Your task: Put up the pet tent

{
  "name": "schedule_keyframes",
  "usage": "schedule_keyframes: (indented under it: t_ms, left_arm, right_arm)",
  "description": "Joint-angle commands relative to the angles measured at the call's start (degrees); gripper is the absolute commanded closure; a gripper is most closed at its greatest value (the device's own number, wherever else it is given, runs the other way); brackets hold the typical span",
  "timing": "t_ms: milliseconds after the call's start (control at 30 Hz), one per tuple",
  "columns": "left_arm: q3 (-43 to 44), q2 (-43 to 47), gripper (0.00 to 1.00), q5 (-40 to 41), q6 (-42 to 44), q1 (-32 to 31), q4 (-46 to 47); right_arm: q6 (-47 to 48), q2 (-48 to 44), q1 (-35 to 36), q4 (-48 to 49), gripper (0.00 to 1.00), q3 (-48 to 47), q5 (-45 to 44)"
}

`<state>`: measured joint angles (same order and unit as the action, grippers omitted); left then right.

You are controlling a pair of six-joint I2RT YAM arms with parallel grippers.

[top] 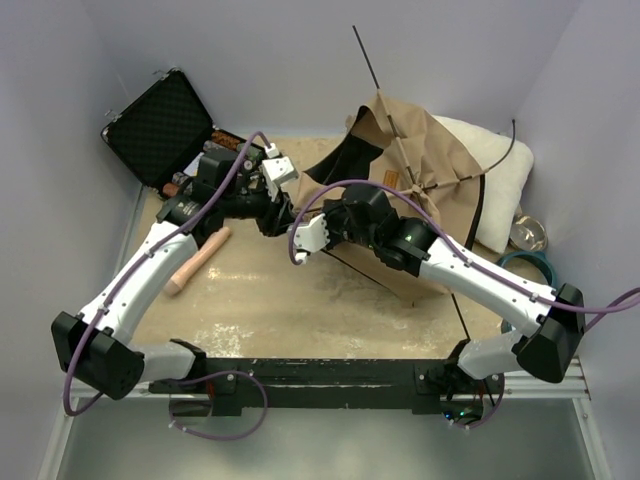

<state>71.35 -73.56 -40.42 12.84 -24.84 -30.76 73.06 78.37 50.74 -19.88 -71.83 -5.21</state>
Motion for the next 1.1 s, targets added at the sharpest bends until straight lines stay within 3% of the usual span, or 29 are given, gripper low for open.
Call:
schedule_keyframes:
  t_ms: [0,67,167,367,533,733,933,1067]
  left_arm:
    - [0.64,3.94,0.48,-7.89,-5.71,4.78,7.47]
    - [-1.12,6.84,0.39,-12.20,-6.42,10.05,8.70]
    - [-3.32,10.71,0.37,-13.80,-3.45,14.37,7.31]
    - [-7.36,14.23,0.41,-18.72,5.35,14.91,1.41]
    - [-11.67,14.76,0.45,-17.33,3.77,13.25,6.93]
    - [-11.59,11.34,0.55,-11.96,4.83,4.55,10.28]
    - [-12.64,9.05,0.79,-9.76,1.57,3.22,15.99]
    - [-12.82,7.82,0.84,-8.88,0.69,2.87,18.02]
  right_arm:
    - [-0.80,-0.76,-0.20,-1.48,1.00,-0.23,0.20]
    - [-1.16,-1.20,-0.29,-1.66,1.00,-0.06,0.12]
    - [-1.95,-2.16,-0.29,-1.13,1.00,0.55,0.99]
    - [-2.83,-1.73,-0.20,-0.95,1.00,0.20,2.13]
    - [-3.45,-1.55,-0.29,-0.95,1.00,-1.20,3.28]
    - [-3.80,-1.29,-0.29,-1.13,1.00,-1.91,4.24]
    - [-4.24,-1.46,-0.20,-1.30,1.00,-2.35,5.04]
    - [-4.50,-1.46,-0.12,-0.87,1.00,-2.26,5.04]
